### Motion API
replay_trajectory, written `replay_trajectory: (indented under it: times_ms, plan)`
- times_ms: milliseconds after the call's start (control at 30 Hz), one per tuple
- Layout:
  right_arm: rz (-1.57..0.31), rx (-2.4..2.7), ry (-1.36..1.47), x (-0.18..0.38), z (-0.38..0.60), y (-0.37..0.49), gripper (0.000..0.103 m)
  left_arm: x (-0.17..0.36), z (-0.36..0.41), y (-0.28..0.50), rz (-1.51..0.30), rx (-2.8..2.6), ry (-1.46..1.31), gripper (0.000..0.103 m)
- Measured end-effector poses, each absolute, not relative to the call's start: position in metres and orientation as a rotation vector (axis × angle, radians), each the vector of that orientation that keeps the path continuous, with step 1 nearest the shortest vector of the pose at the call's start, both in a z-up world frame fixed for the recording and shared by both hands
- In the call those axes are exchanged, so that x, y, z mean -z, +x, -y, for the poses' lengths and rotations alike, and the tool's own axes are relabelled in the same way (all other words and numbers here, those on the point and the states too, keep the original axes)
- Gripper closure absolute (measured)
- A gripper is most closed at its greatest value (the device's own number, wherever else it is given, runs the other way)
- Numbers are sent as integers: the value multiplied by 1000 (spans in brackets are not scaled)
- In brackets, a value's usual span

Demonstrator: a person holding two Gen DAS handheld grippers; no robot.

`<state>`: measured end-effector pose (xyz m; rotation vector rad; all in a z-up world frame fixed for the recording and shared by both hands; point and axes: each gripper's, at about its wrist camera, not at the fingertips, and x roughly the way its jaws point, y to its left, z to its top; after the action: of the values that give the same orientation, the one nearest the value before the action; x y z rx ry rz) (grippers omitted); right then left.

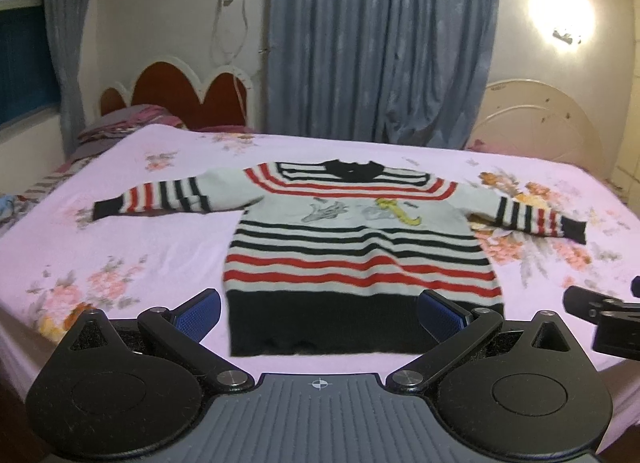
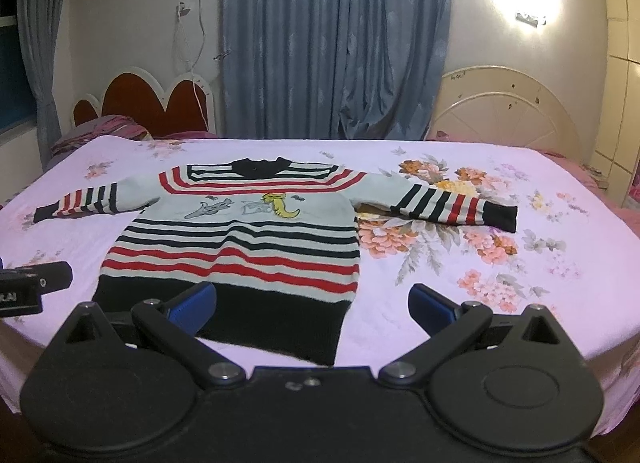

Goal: Fold small clothes
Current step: 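Reach the right gripper to the black sleeve cuff and grasp it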

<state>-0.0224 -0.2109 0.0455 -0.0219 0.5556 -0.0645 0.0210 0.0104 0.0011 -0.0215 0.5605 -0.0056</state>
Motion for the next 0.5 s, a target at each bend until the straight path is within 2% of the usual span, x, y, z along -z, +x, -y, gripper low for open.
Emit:
replay_trajectory:
  times_ms: [267,500]
  plan:
    - [-516,190,-78,-32,226,18,1,6,-14,72,-565,65,-88,0]
    - [-522,285,-29,-23,255,77,1,25,-2,151,-604,145,-87,0]
